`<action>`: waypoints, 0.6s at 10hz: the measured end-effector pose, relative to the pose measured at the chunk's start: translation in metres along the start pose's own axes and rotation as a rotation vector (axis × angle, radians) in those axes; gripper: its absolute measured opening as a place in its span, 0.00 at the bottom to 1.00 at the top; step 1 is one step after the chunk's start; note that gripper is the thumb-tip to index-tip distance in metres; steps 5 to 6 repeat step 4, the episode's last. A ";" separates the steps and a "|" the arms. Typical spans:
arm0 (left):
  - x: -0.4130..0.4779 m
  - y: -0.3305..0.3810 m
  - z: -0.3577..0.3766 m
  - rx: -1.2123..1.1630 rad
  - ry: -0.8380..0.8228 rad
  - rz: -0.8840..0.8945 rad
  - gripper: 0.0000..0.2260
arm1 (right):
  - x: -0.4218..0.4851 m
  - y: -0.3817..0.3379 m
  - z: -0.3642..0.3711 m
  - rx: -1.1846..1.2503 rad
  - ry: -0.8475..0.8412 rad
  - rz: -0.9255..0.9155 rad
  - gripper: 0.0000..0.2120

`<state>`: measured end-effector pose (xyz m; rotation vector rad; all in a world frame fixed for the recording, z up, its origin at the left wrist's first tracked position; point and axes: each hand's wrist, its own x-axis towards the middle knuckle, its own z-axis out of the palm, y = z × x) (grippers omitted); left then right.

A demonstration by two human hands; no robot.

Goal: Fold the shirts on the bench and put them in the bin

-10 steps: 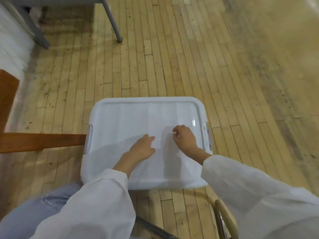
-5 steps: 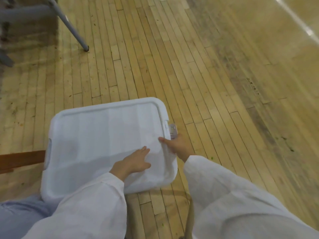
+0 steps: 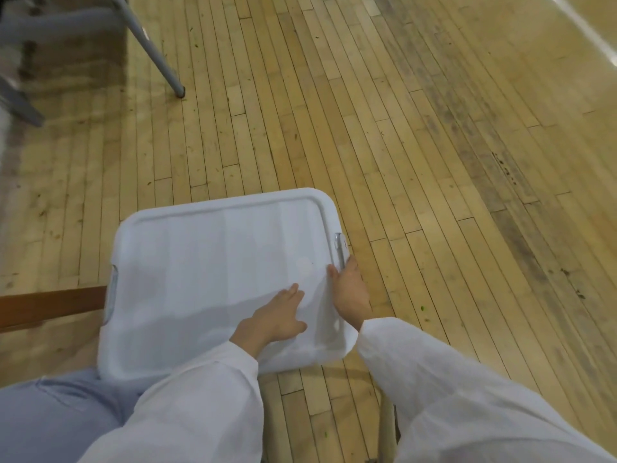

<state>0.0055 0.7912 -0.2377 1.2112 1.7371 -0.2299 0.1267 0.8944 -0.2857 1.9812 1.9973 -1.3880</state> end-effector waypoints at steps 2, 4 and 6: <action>-0.026 -0.013 -0.004 -0.096 -0.013 -0.038 0.32 | -0.008 -0.014 0.008 -0.298 0.084 -0.018 0.24; -0.089 -0.059 -0.043 -0.400 0.299 -0.144 0.21 | -0.026 -0.061 -0.001 -0.293 0.035 -0.057 0.28; -0.089 -0.059 -0.043 -0.400 0.299 -0.144 0.21 | -0.026 -0.061 -0.001 -0.293 0.035 -0.057 0.28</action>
